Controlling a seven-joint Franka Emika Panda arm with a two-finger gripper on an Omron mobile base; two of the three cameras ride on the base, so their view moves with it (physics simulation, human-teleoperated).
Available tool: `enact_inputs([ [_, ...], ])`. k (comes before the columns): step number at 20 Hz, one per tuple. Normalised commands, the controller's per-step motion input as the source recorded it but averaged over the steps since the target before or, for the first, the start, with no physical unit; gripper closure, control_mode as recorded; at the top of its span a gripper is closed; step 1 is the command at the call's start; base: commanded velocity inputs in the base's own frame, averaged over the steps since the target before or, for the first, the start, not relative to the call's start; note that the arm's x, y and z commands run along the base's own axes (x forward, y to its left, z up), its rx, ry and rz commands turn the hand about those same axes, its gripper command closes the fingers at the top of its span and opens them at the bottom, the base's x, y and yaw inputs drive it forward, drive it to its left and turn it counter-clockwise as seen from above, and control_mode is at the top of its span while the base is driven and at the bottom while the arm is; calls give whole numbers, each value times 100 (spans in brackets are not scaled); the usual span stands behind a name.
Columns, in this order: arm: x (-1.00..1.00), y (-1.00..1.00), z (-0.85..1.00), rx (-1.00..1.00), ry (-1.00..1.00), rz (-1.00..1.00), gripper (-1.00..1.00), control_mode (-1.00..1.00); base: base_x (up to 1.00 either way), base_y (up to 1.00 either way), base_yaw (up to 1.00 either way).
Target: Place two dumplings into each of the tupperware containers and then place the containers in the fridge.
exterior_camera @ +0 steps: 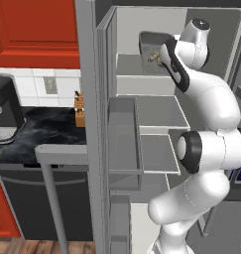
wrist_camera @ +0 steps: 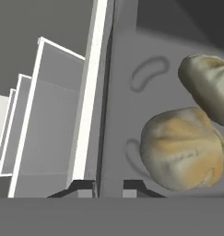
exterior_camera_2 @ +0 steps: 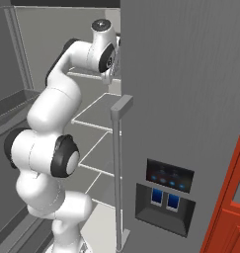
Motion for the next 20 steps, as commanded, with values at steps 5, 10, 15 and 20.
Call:
enact_inputs([
  [5, 40, -1, -6, 0, -16, 0, 100, -100, 0, 0, 0],
  [10, 17, 0, 0, 0, -3, 0, -100, -100, 0, 0, 0],
  [15, 8, 0, 0, 0, -1, 0, -100, -100, 0, 0, 0],
  [20, 15, 0, 0, 0, -14, 0, -100, -100, 0, 0, 0],
])
